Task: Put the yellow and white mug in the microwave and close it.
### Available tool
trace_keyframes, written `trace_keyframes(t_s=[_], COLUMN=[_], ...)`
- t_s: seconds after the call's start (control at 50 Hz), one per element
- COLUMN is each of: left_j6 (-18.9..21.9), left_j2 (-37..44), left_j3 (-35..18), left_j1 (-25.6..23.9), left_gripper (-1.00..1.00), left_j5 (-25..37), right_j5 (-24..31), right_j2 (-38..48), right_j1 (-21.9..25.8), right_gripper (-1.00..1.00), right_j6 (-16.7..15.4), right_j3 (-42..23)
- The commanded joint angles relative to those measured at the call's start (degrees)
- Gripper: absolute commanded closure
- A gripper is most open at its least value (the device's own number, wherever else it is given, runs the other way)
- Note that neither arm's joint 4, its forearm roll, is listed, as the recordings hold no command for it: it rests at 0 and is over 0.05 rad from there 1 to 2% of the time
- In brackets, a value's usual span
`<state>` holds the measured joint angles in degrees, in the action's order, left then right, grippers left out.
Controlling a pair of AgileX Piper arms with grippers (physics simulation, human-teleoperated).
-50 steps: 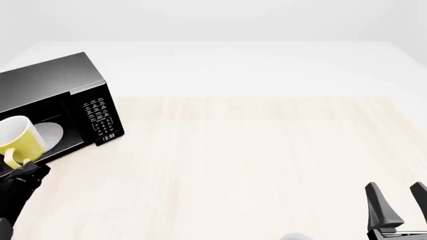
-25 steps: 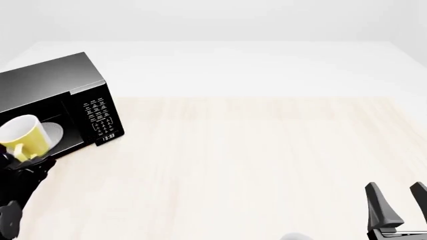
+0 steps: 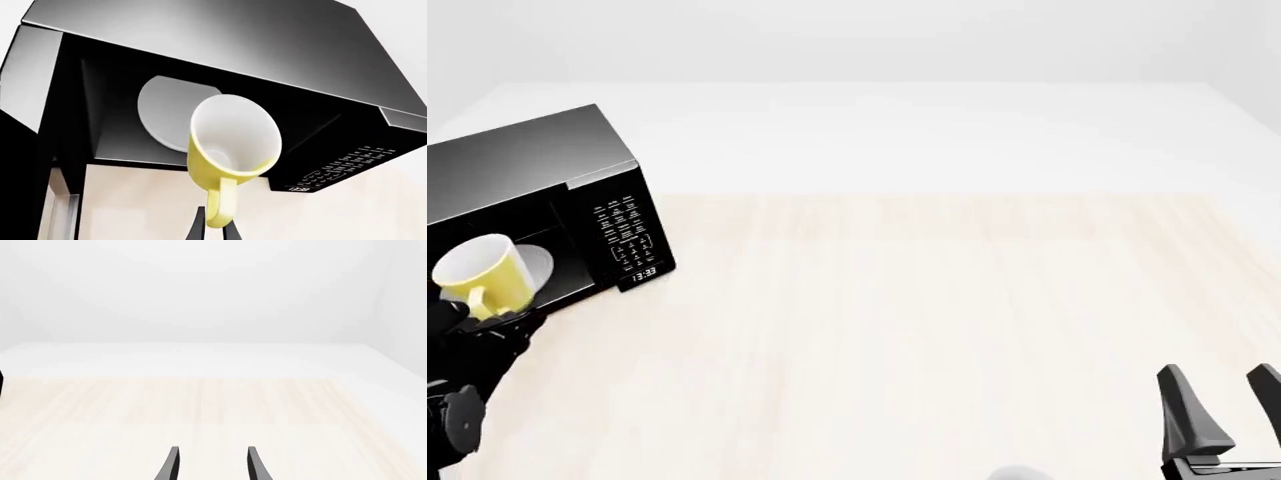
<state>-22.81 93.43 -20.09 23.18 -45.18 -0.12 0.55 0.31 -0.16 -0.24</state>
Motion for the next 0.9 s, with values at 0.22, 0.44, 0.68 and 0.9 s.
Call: trace_keyframes(t_s=[0.22, 0.44, 0.68, 0.9], left_j6=[0.13, -0.33, -0.74, -1.60], left_j2=[5.32, 7.34, 10.68, 11.93], left_j3=[-4.47, -6.45, -9.69, -12.88], left_j1=[0.42, 0.62, 1.31, 1.49], left_gripper=[1.00, 1.00, 1.00, 1.00], left_j5=[-0.72, -0.72, -0.46, 0.61], right_j5=[0.00, 0.00, 0.00, 0.00], right_j2=[0.00, -0.01, 0.00, 0.00], right_j1=[-0.01, -0.01, 0.00, 0.01], right_gripper=[-1.00, -1.00, -1.00, -1.00], right_j6=[0.01, 0.00, 0.00, -0.01], right_j3=[0.00, 0.00, 0.00, 0.00])
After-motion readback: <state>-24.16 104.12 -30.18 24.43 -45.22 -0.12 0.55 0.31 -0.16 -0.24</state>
